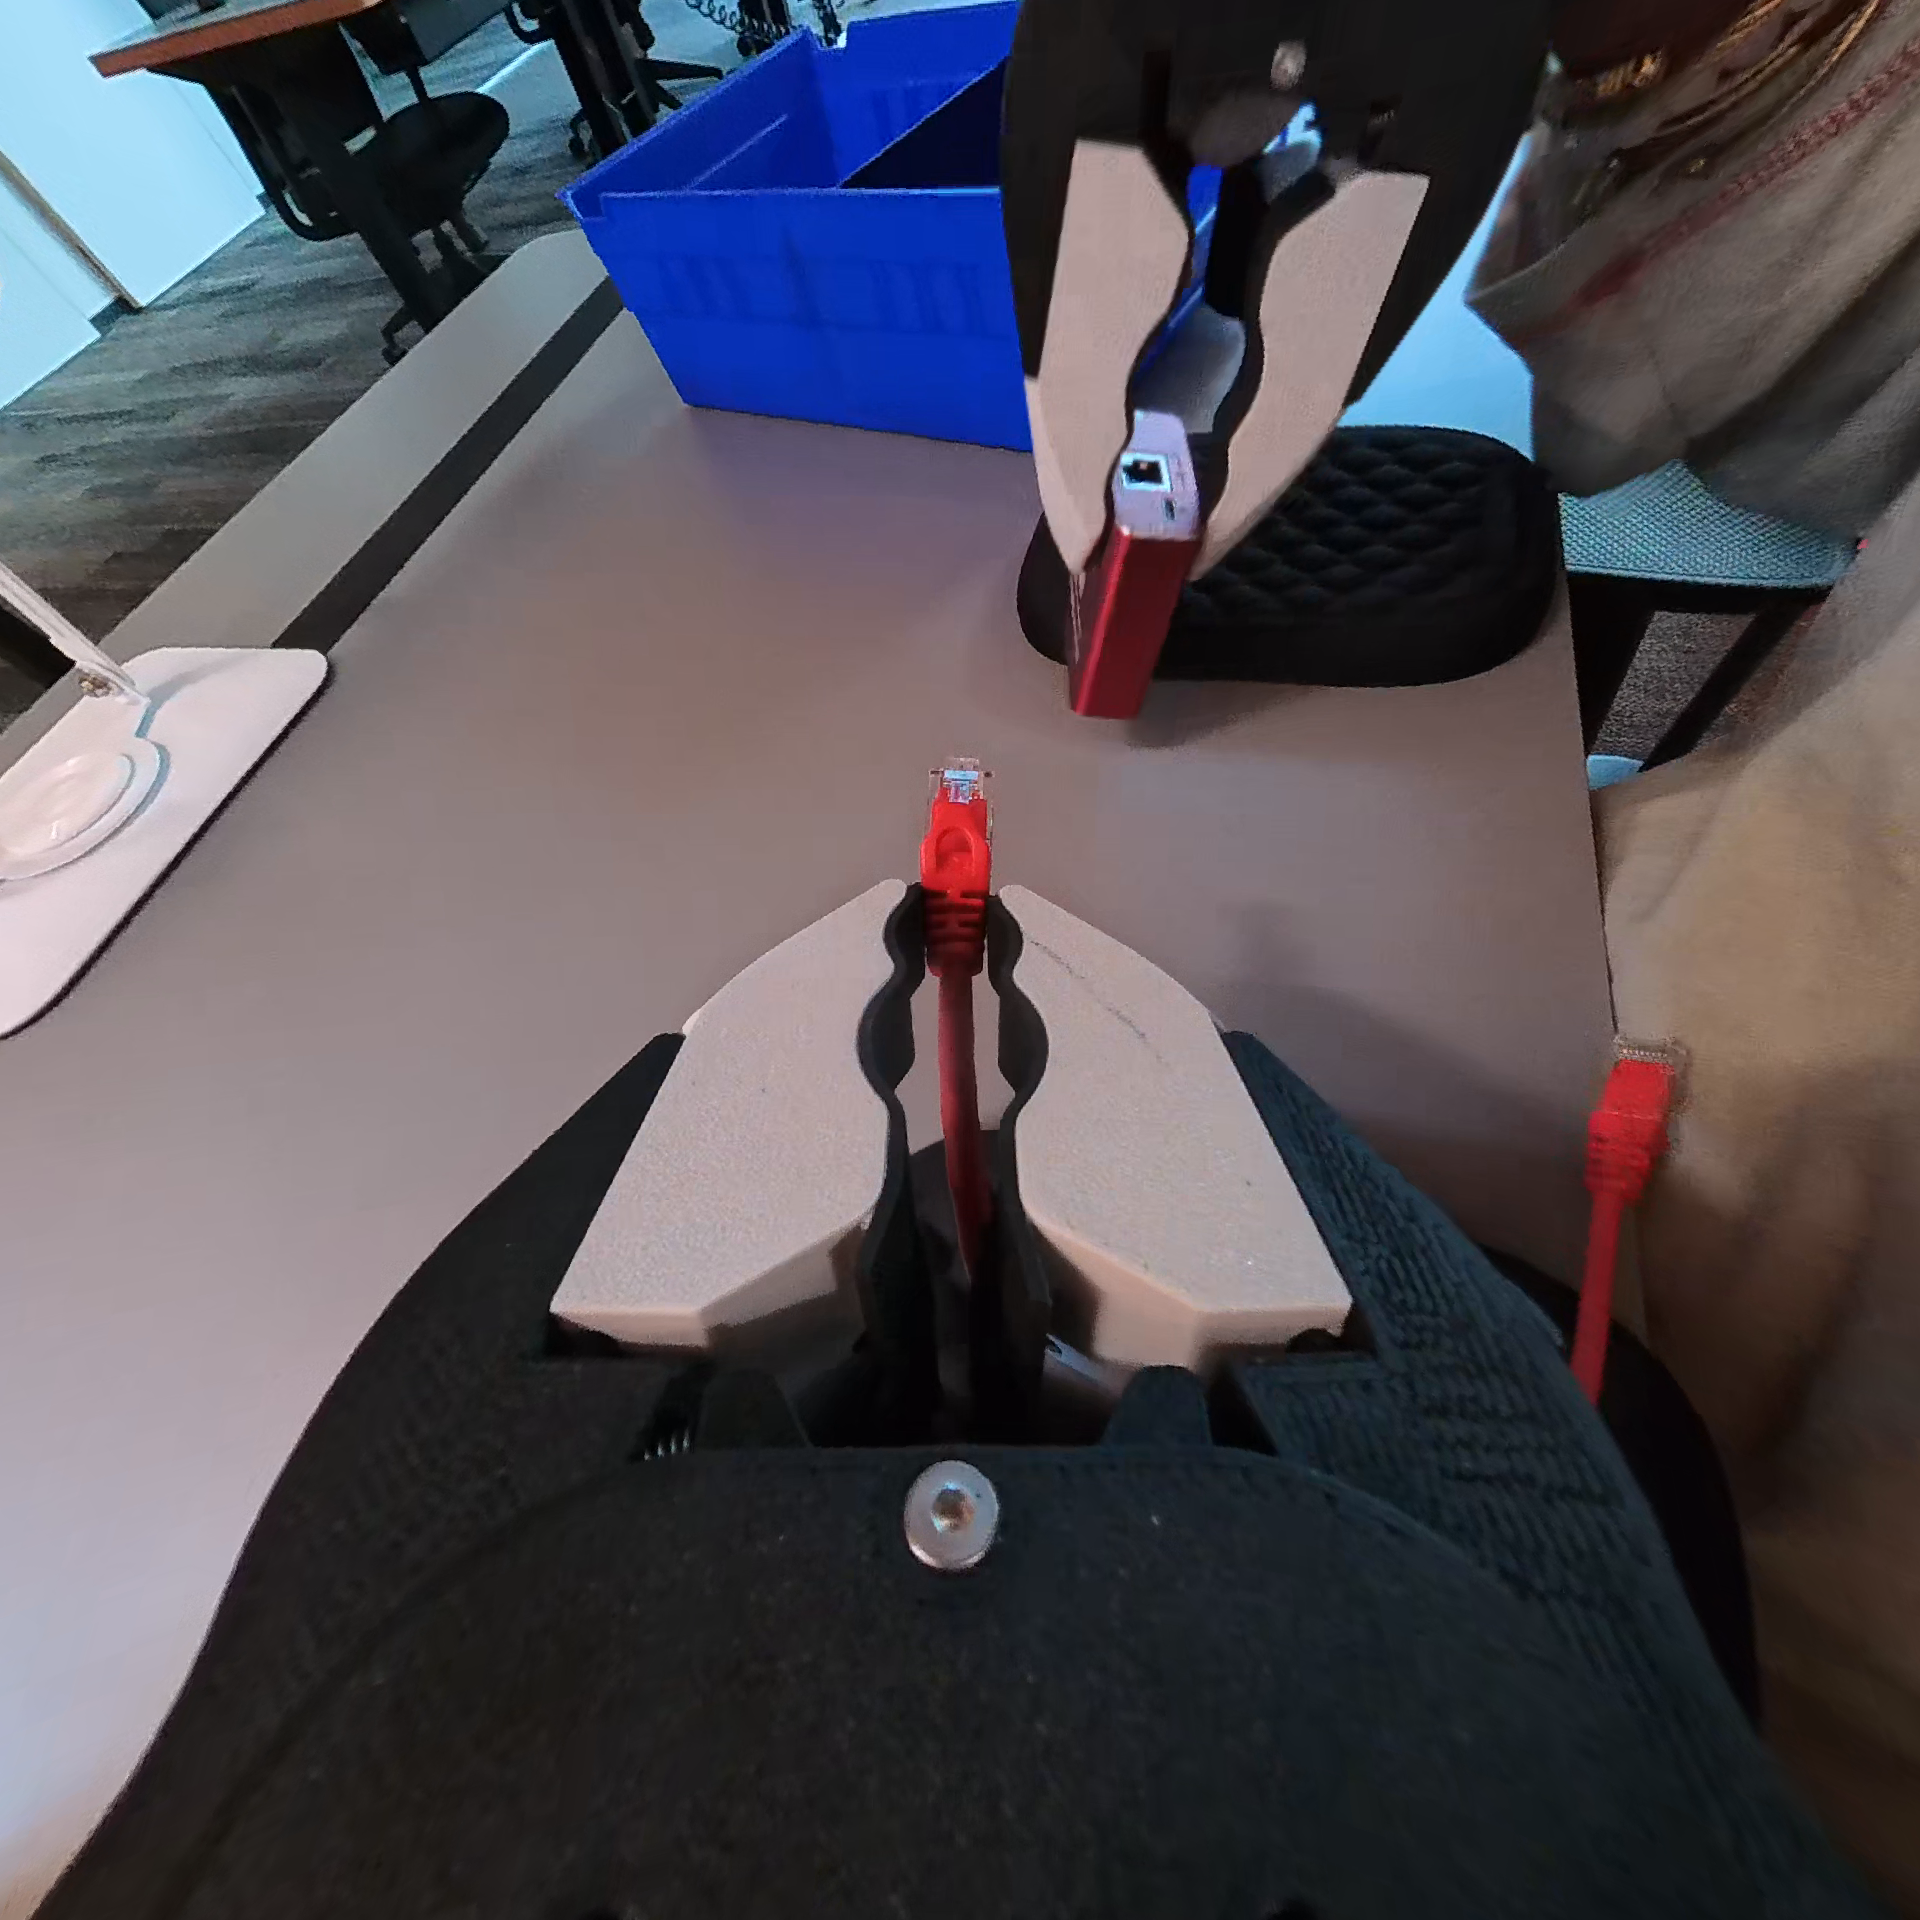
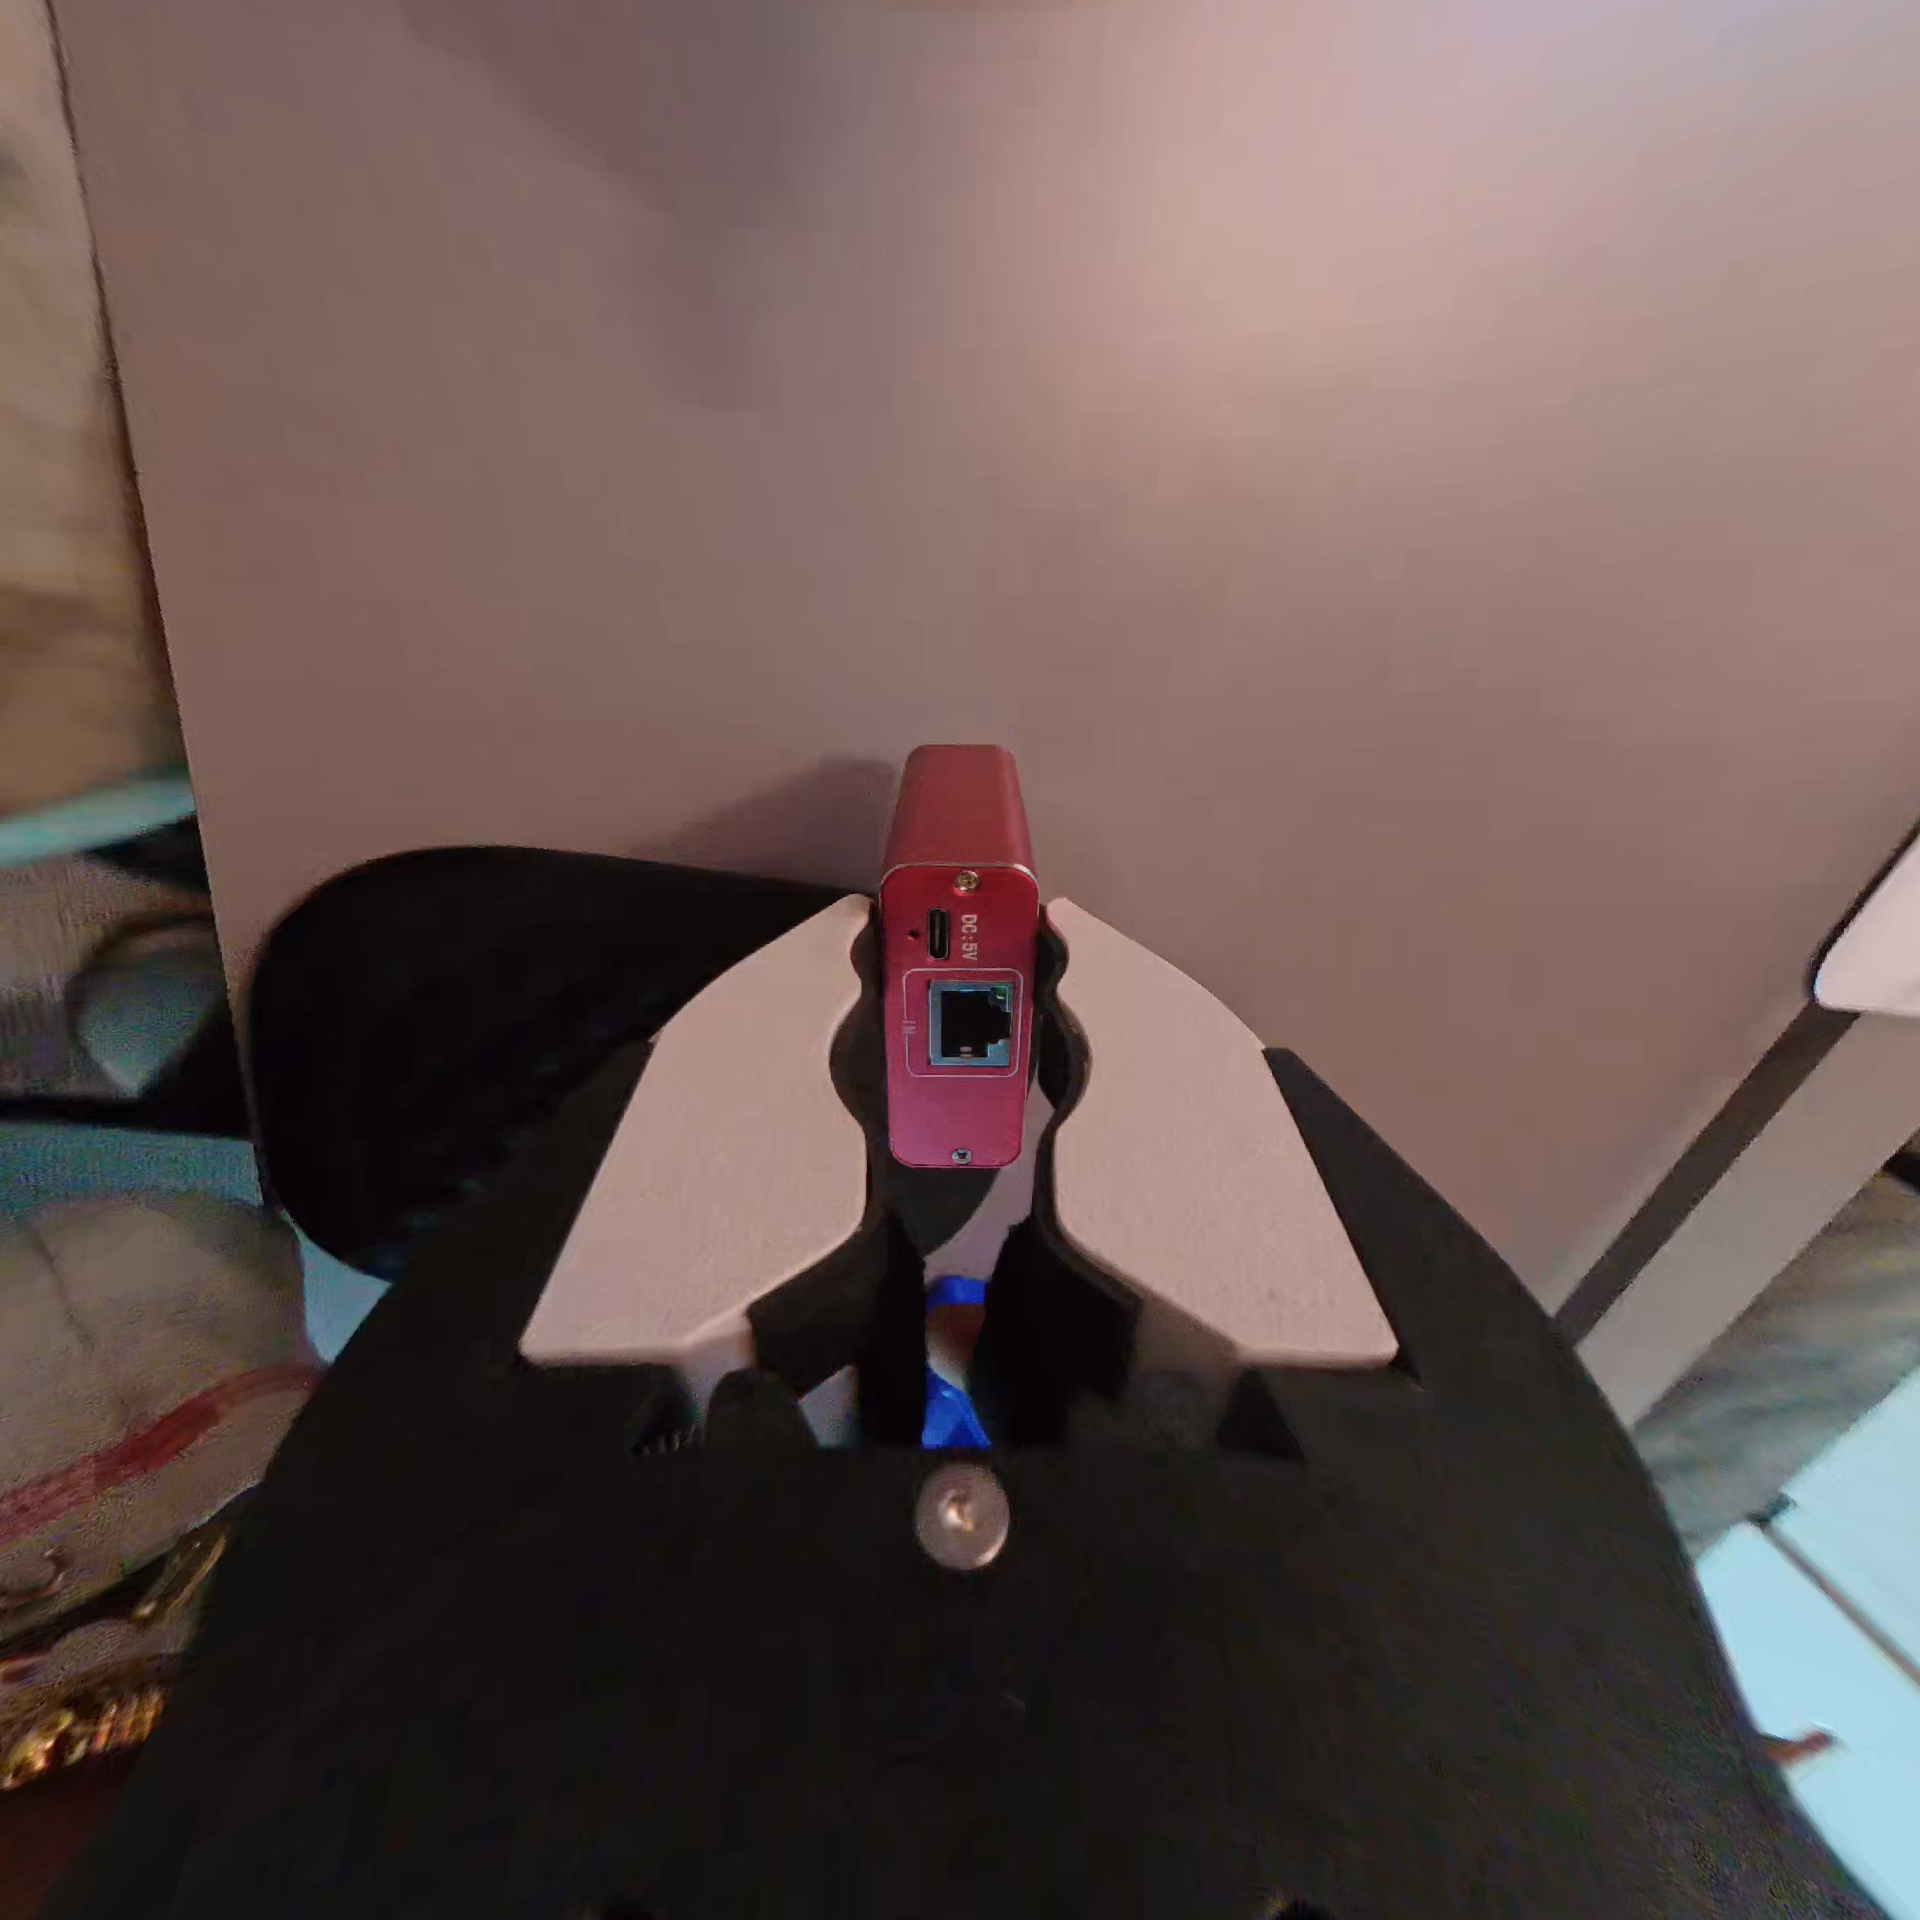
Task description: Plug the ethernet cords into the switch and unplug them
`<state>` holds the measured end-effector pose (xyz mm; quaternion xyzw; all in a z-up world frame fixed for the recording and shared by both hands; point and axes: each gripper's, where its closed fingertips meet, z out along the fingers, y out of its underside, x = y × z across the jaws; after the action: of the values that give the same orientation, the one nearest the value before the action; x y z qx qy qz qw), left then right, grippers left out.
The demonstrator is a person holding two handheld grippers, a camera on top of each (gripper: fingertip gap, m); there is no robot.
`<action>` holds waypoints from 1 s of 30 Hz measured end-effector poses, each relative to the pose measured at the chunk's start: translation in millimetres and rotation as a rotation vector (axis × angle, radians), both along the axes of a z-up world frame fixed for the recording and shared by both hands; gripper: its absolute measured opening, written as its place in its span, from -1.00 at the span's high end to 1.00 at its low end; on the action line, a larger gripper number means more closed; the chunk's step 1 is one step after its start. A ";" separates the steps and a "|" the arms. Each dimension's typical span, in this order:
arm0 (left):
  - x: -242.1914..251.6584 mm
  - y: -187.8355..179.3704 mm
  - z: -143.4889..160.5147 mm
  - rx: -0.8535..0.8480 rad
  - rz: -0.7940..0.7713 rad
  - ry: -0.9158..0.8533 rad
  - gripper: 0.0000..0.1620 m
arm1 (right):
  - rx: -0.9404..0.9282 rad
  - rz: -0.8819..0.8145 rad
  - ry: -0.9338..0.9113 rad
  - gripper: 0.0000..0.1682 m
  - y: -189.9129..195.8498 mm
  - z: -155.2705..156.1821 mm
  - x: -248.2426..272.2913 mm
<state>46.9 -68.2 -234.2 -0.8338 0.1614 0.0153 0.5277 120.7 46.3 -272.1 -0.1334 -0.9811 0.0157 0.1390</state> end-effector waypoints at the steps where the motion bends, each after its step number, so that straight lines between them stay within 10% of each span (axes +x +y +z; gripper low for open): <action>1: 0.4 0.2 0.2 0.001 -0.001 0.001 0.86 | 0.032 0.031 -0.029 0.68 -3.5 -2.8 -0.1; 10: -1.0 -2.0 -0.5 0.004 -0.007 -0.007 0.86 | -0.081 0.062 -0.047 0.66 -20.8 -22.0 -11.4; 17: -3.5 -1.5 -2.7 0.017 -0.004 -0.026 0.86 | -0.547 -0.409 0.210 0.05 -9.8 17.2 -30.2; 21: -3.8 -1.3 -3.7 0.018 -0.010 -0.028 0.86 | -0.700 -0.717 0.198 0.03 -3.6 20.2 -16.5; 26: -3.0 -1.1 -4.0 0.015 -0.015 -0.027 0.86 | -0.552 -0.706 0.183 0.11 3.1 -3.1 -10.8; 30: -3.8 -3.7 -2.7 0.021 0.002 -0.028 0.86 | -0.529 -0.935 0.220 -0.38 17.9 7.3 -11.4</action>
<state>43.1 -71.9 -237.0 -0.8285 0.1530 0.0059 0.5386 109.3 64.2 -264.8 -0.5831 -0.7596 0.2123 0.1947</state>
